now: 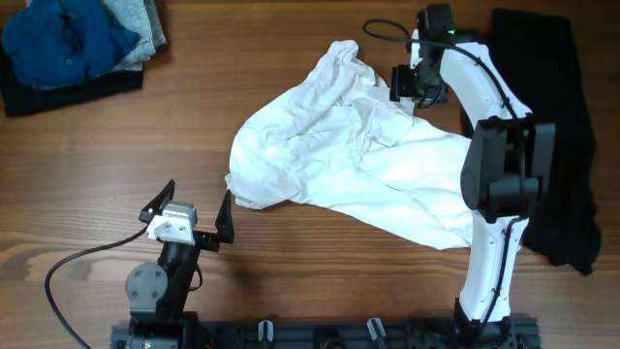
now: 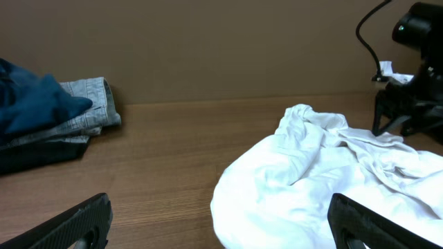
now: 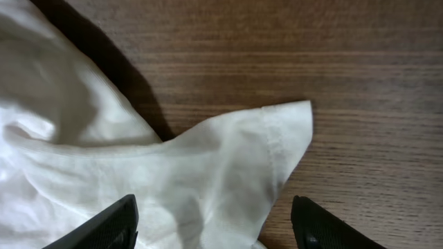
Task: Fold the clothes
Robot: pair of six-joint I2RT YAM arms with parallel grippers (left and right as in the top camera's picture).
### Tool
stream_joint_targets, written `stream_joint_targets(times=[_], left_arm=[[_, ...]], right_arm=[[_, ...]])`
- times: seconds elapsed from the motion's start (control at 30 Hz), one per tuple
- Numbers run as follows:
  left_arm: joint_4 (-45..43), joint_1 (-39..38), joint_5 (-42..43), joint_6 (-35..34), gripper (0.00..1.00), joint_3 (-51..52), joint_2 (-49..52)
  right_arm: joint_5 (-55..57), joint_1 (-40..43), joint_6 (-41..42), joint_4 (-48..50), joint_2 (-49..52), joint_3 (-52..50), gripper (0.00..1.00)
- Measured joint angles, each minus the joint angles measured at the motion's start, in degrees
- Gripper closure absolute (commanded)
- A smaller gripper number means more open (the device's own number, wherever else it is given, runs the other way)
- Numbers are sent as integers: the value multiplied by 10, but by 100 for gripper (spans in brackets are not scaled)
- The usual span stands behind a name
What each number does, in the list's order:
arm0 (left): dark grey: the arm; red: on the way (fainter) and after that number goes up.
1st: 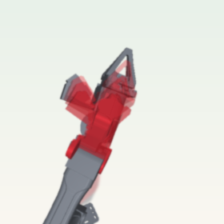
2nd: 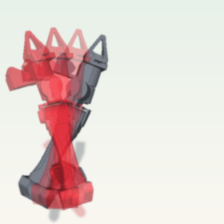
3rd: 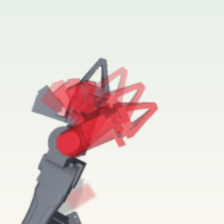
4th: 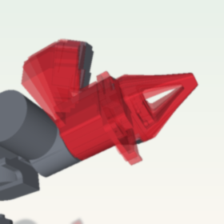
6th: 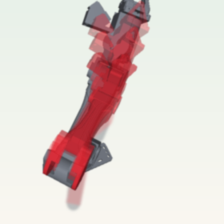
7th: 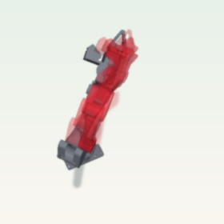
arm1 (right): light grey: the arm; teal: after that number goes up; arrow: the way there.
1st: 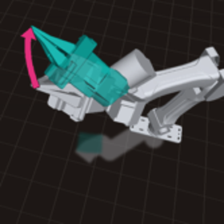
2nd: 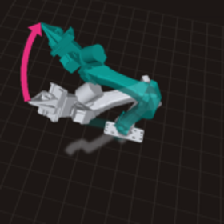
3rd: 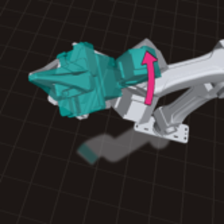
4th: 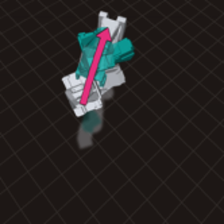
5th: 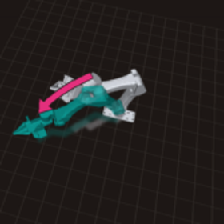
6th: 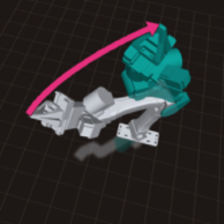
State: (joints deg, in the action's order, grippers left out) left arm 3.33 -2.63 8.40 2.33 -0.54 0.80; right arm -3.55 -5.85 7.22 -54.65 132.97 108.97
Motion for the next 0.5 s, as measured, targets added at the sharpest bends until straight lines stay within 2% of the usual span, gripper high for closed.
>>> stream_joint_targets(times=[0.13,0.27,0.33,0.4,0.47,0.5], left_arm=[[0,0,0,0,0,0,0],[0,0,0,0,0,0,0],[0,0,0,0,0,0,0],[0,0,0,0,0,0,0],[0,0,0,0,0,0,0],[0,0,0,0,0,0,0]], right_arm=[[0,0,6,-23,10,0,25],[3,0,8,-16,21,0,28],[4,0,11,1,21,0,44],[4,0,12,10,21,0,77],[4,0,16,15,21,0,96],[4,0,16,17,21,0,96]])
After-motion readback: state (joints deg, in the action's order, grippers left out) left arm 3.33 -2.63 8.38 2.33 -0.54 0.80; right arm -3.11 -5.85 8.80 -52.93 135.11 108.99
